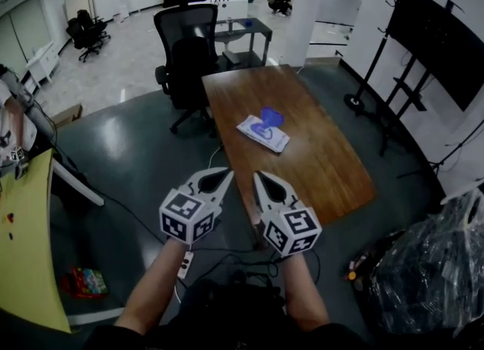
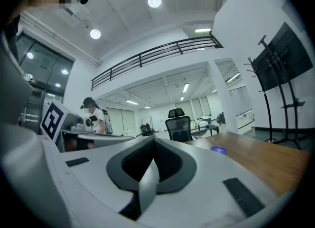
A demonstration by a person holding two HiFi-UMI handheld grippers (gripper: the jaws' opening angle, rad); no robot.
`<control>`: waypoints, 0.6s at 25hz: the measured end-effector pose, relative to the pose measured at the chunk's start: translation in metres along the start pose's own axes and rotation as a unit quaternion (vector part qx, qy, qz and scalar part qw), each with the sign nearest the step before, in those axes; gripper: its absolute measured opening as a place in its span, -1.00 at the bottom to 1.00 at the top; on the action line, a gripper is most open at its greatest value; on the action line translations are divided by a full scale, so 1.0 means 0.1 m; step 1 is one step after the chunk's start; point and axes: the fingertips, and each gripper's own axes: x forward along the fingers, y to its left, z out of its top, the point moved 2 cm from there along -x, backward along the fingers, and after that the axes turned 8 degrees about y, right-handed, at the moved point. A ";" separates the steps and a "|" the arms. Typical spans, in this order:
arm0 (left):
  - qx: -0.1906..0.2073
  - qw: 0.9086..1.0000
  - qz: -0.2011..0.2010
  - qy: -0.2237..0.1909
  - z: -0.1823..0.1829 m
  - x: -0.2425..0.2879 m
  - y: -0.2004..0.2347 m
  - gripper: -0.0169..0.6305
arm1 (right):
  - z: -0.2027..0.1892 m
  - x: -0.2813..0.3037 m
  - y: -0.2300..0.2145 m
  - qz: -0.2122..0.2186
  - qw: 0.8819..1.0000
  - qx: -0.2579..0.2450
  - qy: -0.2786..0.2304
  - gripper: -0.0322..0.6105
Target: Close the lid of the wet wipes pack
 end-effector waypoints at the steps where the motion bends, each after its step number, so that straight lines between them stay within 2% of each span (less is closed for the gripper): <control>1: 0.002 1.000 0.000 0.002 0.03 0.06 0.04 -0.96 | 0.03 0.04 -0.05 0.000 1.000 -0.001 0.000 -0.87; 9: 0.017 0.999 -0.021 0.024 0.15 0.66 0.46 -0.96 | 0.17 0.39 -0.56 -0.037 0.999 0.005 -0.003 -0.87; 15: 0.032 0.997 -0.056 0.038 0.17 1.30 0.86 -0.96 | 0.17 0.76 -0.96 -0.082 0.996 0.016 0.006 -0.87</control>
